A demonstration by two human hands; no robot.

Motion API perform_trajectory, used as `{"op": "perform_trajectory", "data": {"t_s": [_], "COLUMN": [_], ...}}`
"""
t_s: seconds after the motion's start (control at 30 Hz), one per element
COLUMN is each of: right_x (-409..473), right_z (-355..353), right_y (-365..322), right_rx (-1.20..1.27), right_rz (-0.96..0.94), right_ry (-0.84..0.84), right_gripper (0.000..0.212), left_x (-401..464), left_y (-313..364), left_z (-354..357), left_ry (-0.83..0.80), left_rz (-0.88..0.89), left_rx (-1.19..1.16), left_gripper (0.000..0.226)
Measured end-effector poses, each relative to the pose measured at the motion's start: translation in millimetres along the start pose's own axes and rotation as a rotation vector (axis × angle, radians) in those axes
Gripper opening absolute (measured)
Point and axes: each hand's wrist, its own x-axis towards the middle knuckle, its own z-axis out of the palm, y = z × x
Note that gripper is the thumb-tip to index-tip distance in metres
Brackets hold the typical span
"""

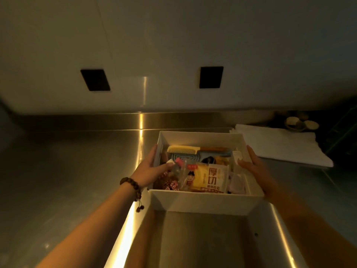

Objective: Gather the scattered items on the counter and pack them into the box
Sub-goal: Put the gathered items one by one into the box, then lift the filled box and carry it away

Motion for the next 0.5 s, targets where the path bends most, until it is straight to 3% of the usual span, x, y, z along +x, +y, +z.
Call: {"op": "perform_trajectory", "data": {"t_s": [0.2,0.5], "right_x": [-2,-79], "right_z": [7,23], "right_y": [-1,22], "right_rx": [0.026,0.144], "right_rz": [-0.015,-0.109], "right_ry": [0.018,0.009], "right_gripper": [0.069,0.059], "left_x": [3,-23], "left_y": [-7,-27], "left_z": [8,3], "left_ry": [0.006,-0.118], "left_rz": [-0.043,0.047], "left_rx": [-0.205,-0.141], "left_gripper": [0.094,0.097]}}
